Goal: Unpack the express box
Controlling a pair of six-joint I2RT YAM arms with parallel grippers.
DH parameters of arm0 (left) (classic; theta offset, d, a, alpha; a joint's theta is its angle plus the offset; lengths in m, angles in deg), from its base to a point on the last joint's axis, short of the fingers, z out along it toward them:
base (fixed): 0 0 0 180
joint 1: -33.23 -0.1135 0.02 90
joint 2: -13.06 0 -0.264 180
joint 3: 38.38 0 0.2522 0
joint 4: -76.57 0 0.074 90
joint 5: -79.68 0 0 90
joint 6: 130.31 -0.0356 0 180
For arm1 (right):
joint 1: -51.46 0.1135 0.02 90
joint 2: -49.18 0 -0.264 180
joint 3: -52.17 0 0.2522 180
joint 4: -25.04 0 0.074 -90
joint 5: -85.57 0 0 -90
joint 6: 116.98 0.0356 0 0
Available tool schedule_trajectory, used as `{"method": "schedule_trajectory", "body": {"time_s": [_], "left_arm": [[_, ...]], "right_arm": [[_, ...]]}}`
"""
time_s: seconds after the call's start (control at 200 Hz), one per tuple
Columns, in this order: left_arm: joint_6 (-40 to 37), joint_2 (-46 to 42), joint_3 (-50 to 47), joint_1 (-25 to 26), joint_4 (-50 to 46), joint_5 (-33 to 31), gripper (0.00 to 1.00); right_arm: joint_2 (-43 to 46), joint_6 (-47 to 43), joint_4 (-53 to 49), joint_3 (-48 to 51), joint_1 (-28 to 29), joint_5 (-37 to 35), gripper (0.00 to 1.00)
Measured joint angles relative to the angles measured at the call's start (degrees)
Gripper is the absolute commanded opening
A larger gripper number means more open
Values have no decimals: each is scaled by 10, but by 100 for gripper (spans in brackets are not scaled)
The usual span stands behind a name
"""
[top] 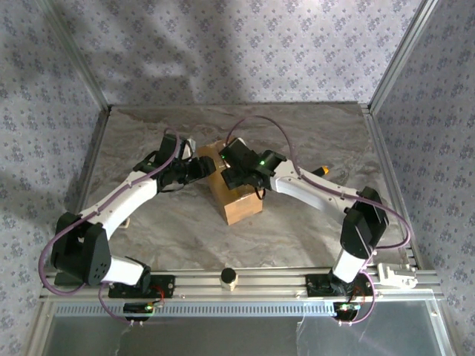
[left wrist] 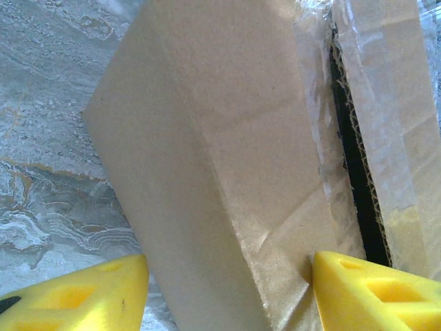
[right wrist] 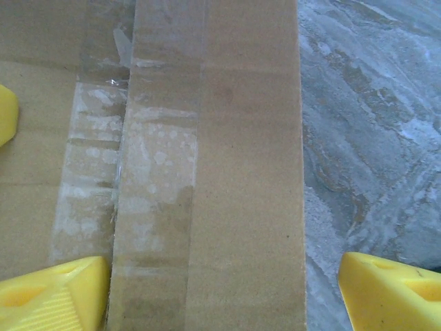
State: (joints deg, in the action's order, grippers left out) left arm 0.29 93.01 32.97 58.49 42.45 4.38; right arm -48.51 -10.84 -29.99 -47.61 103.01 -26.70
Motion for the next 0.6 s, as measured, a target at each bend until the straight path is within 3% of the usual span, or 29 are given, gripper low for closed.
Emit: {"method": "schedule_trajectory", "body": {"time_s": [0.215,0.6], "left_arm": [[0,-2,-3,0,1,-5,63],[1,-11,-23,3,26,-8,62]], "right_arm": [[-15,-3,-17,-17,15,-55,81],[-14,-4,-20,-18,23,-80,69]]}}
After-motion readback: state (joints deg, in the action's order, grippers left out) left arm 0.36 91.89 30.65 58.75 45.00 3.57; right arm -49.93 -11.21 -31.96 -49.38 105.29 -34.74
